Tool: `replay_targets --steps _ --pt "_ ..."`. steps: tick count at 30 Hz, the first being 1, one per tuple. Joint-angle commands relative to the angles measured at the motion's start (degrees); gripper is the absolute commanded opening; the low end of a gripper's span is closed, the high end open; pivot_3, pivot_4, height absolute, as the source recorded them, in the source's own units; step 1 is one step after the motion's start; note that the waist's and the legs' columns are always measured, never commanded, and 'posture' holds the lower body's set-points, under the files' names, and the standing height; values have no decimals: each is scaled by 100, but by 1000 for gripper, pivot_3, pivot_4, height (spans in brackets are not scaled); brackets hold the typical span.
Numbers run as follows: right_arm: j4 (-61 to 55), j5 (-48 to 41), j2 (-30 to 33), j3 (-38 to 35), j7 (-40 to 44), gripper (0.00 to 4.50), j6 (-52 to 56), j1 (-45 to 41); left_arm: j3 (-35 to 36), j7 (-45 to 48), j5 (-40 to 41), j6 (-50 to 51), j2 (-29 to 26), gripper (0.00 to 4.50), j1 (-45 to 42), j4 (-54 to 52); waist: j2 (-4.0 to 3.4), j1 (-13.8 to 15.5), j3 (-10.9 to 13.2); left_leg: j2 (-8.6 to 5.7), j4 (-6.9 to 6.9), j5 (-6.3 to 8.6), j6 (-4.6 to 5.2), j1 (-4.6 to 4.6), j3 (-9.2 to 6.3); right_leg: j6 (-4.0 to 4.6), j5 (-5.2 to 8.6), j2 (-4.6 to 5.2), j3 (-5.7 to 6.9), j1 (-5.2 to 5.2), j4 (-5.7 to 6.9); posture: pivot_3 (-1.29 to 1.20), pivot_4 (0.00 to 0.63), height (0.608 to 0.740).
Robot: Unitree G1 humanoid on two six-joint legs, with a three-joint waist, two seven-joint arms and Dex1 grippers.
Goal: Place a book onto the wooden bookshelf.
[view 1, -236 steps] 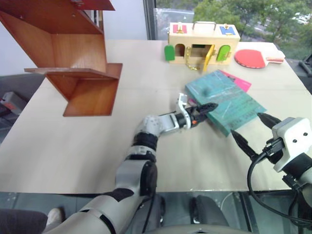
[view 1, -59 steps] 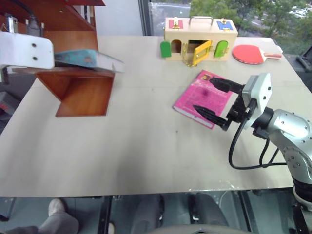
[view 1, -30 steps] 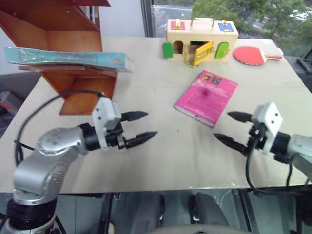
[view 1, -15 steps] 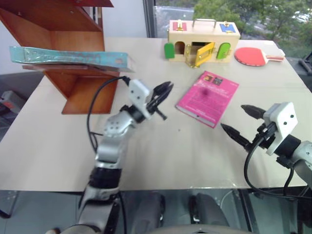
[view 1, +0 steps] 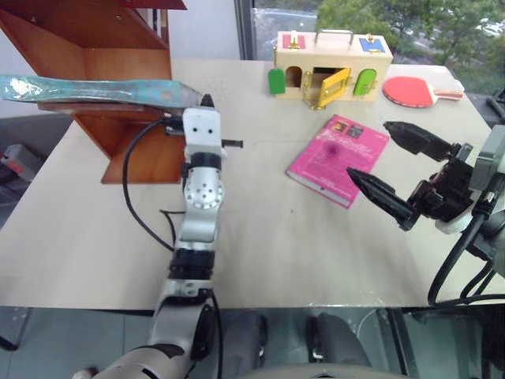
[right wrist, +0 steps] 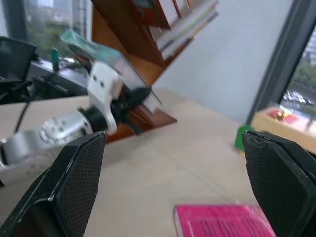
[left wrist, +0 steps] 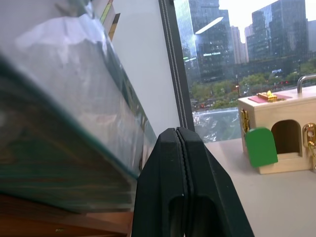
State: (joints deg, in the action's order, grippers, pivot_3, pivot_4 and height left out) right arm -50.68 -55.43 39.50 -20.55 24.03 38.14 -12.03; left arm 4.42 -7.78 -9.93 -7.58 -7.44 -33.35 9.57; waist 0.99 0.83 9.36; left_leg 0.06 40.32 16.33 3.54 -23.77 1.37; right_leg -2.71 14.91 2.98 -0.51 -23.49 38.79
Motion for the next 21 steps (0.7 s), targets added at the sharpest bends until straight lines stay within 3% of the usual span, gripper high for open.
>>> replay_targets --steps 1,8,9,11,19,21 --pt "36 -112 39 19 20 4500 -204 -133 -67 801 645 -199 -124 23 205 -515 -1 -10 0 1 0 -1 -1 1 0 0 0 0 0 0 1 0 150 740" --pt "139 98 152 156 277 4500 -305 100 -321 3191 2140 173 -817 23 1328 -1153 -3 -17 -1 5 -1 -12 -21 1 3 1 1 2 -3 -4 0 0 150 740" --pt "168 188 210 181 355 4500 -303 198 -301 3549 2414 359 -978 416 1556 -1274 -3 -19 -1 5 -1 -12 -20 1 3 2 1 2 -4 -4 -1 0 150 740" --pt "204 390 349 184 559 4500 -323 483 -235 4040 2784 609 -1272 795 1936 -1507 -4 -17 -1 6 -1 -8 -14 2 1 2 1 3 -2 -4 0 0 150 740" --pt "471 1525 751 -687 1584 4500 -727 2845 822 5063 3886 1997 -2784 4461 3949 -2747 -11 -13 -4 11 -6 1 0 6 -1 4 3 7 -1 3 -9 0 150 740" --pt "568 1889 739 -988 1784 4500 -844 3488 1401 5372 4371 2251 -3063 4461 4381 -2935 -9 -2 -5 12 -7 2 0 10 -1 4 3 12 2 7 -11 0 150 740"
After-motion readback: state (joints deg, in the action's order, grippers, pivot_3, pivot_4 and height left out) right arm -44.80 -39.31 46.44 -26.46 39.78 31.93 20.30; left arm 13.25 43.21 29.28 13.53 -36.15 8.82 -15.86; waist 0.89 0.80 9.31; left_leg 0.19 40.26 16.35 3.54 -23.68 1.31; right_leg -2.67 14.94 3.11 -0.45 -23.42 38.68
